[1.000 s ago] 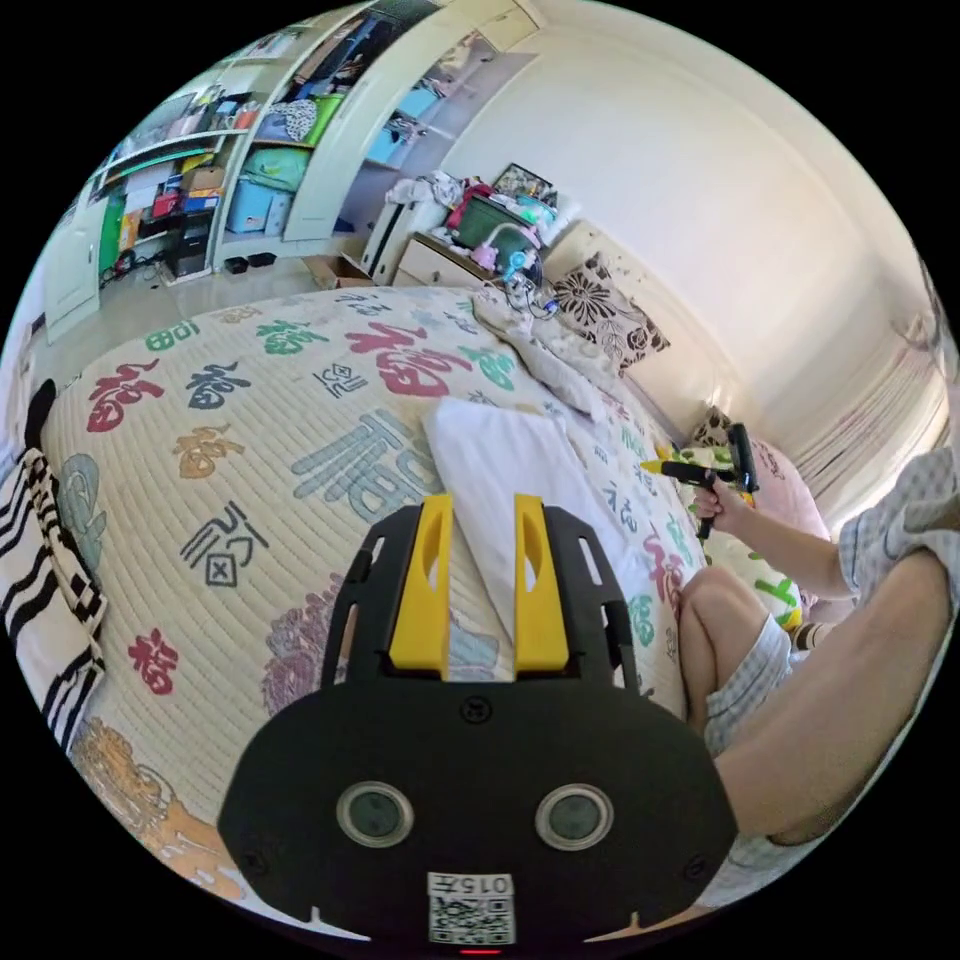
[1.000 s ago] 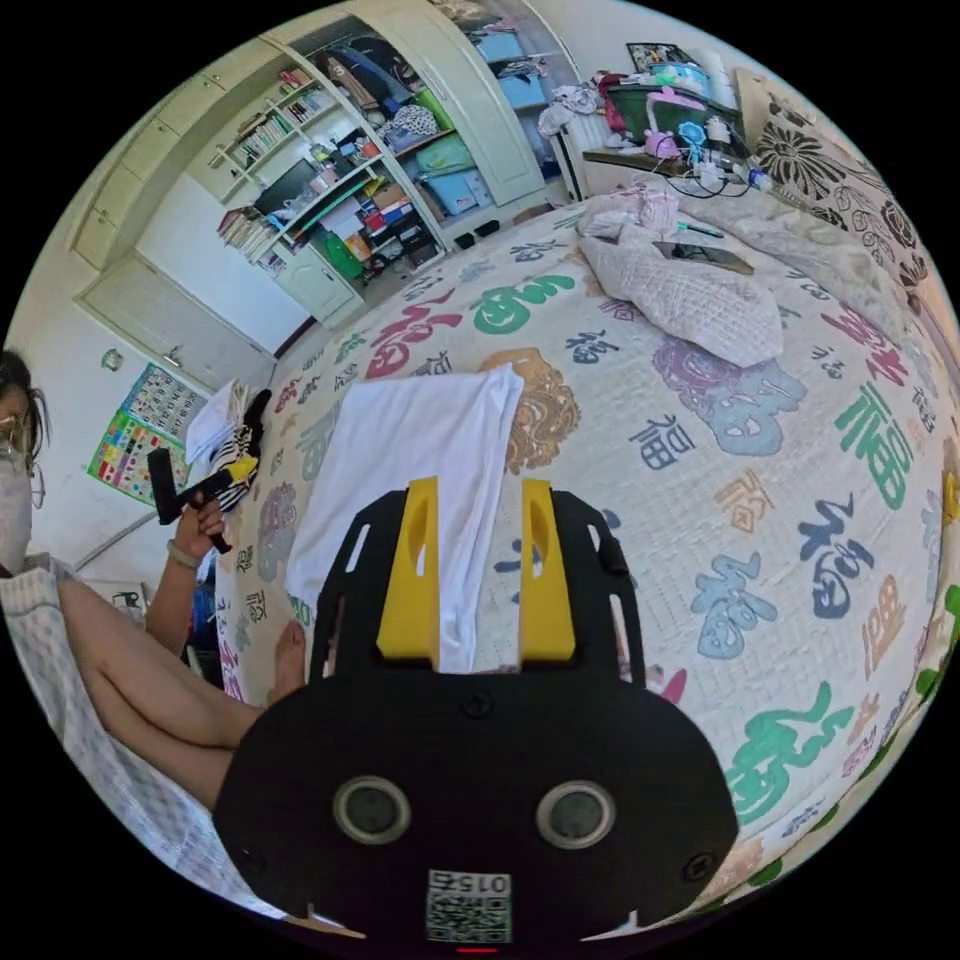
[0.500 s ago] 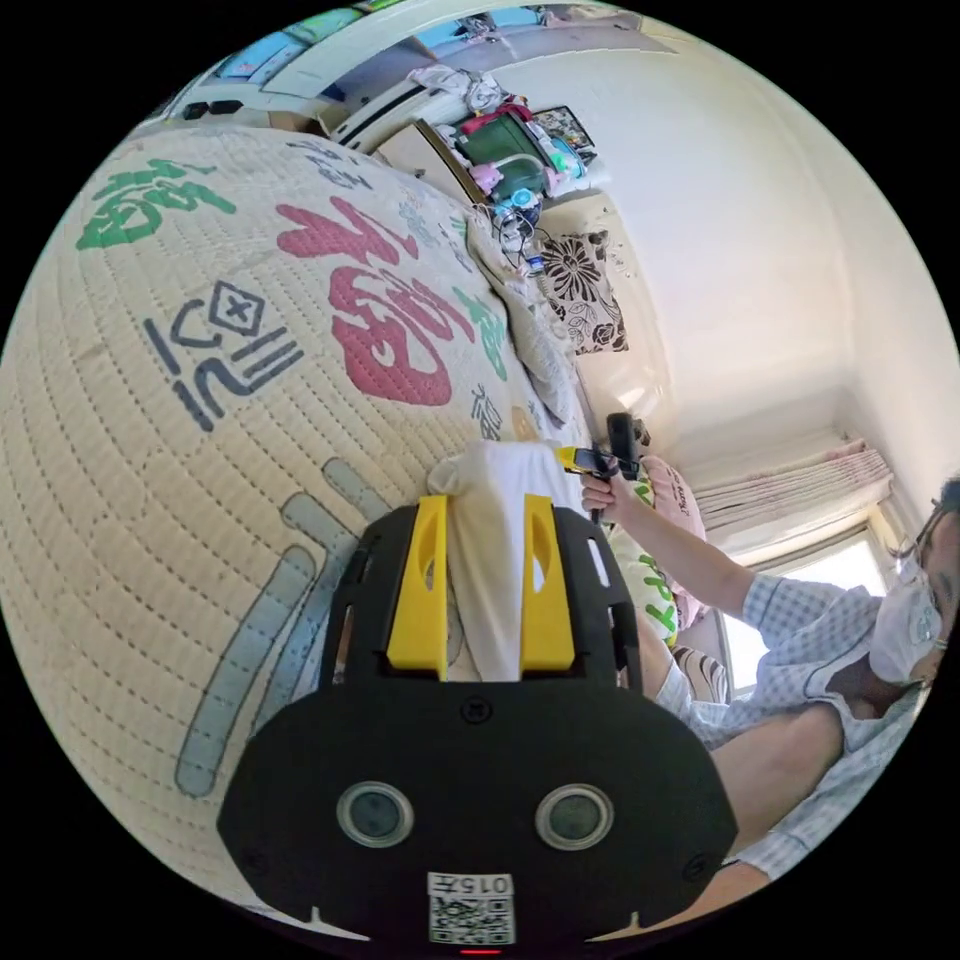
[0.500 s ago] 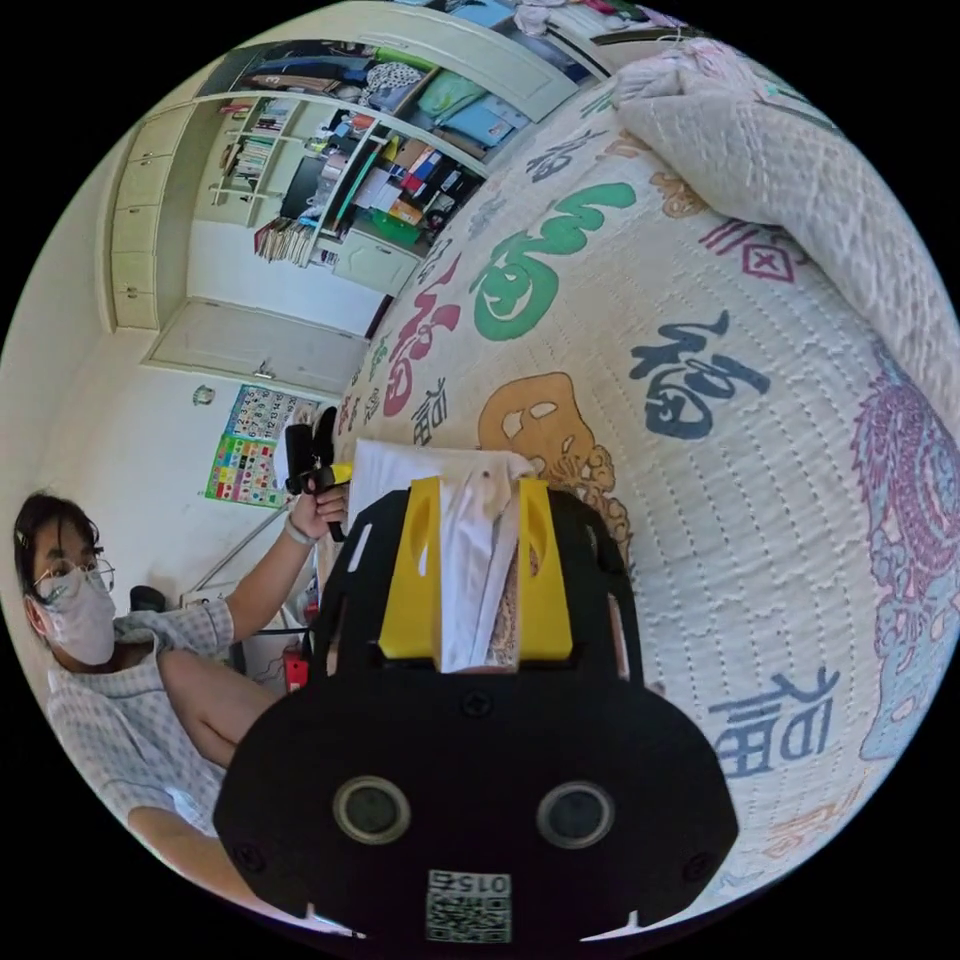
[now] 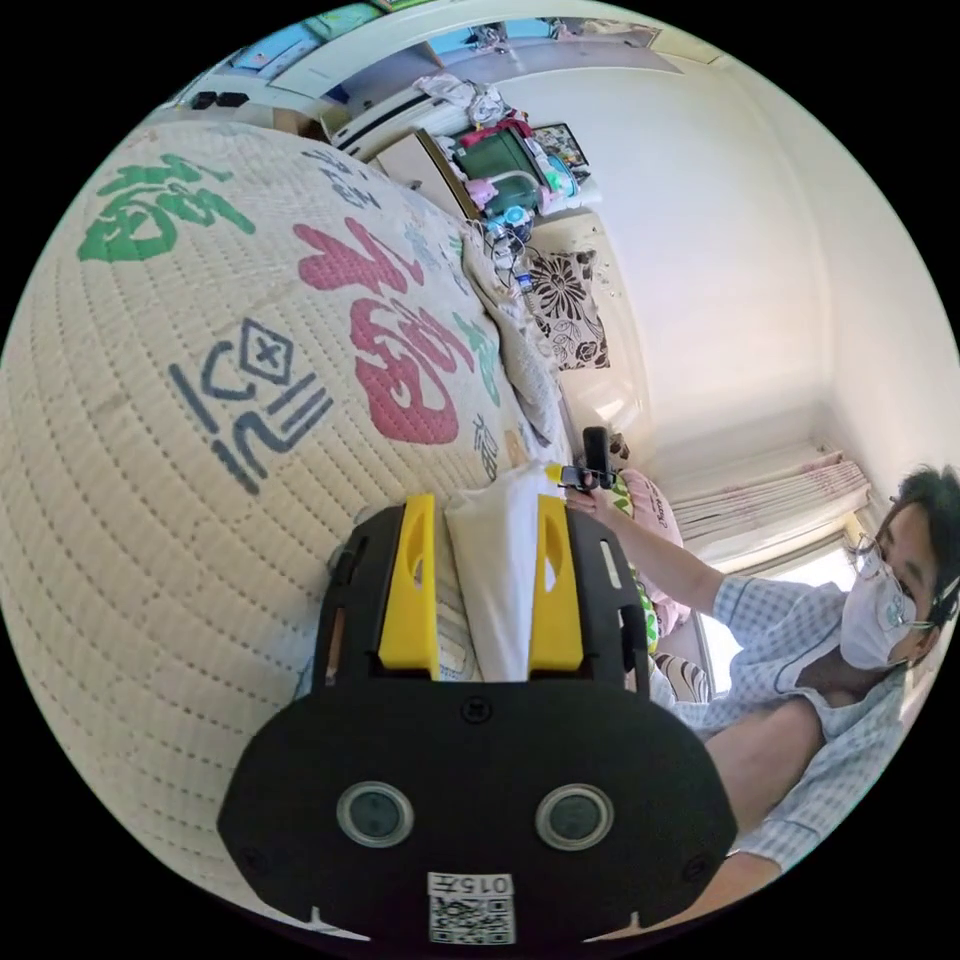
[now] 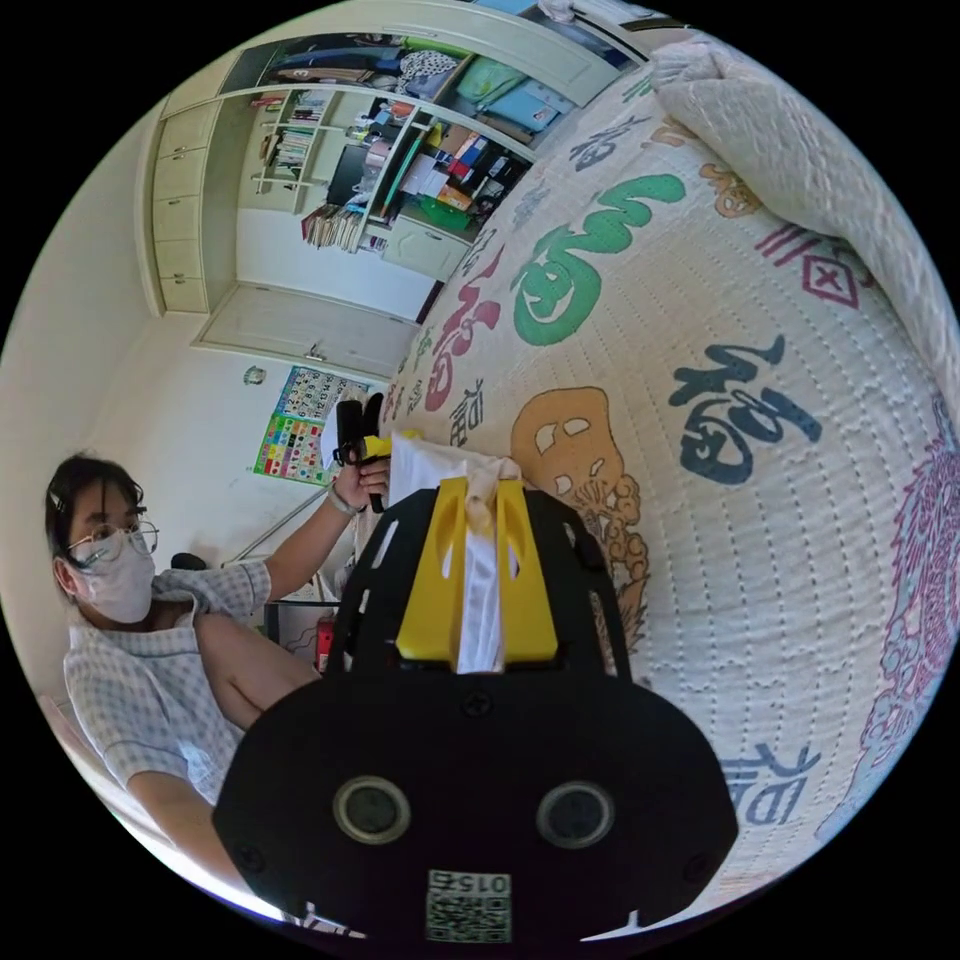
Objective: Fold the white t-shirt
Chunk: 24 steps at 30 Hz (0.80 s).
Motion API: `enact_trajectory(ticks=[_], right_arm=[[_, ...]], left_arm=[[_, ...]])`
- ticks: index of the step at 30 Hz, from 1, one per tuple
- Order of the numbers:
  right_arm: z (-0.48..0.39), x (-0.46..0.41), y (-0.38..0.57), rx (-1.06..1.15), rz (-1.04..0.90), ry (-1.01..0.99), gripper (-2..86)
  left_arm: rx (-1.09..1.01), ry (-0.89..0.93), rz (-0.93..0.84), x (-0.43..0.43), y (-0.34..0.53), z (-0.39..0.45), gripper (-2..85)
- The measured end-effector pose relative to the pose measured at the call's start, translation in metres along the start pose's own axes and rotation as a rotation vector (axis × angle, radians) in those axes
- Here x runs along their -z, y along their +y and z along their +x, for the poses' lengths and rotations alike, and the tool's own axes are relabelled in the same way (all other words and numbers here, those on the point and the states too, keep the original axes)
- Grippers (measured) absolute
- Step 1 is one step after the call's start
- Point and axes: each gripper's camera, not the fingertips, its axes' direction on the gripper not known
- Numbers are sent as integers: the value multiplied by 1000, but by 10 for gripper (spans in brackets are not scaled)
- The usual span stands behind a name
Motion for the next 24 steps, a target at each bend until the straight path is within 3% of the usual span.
enact_trajectory(ticks=[4,7,16,24], right_arm=[[-5,-5,1,-17,-3,29,51],[-18,-5,4,-37,13,22,47],[-130,-7,64,363,-32,132,40],[-191,-84,178,559,-255,356,40]], left_arm=[[-3,11,-73,-24,-4,3,64],[-39,-3,-14,-15,6,11,38],[-446,4,-19,14,76,122,5],[-692,-152,-227,-28,213,198,3]])
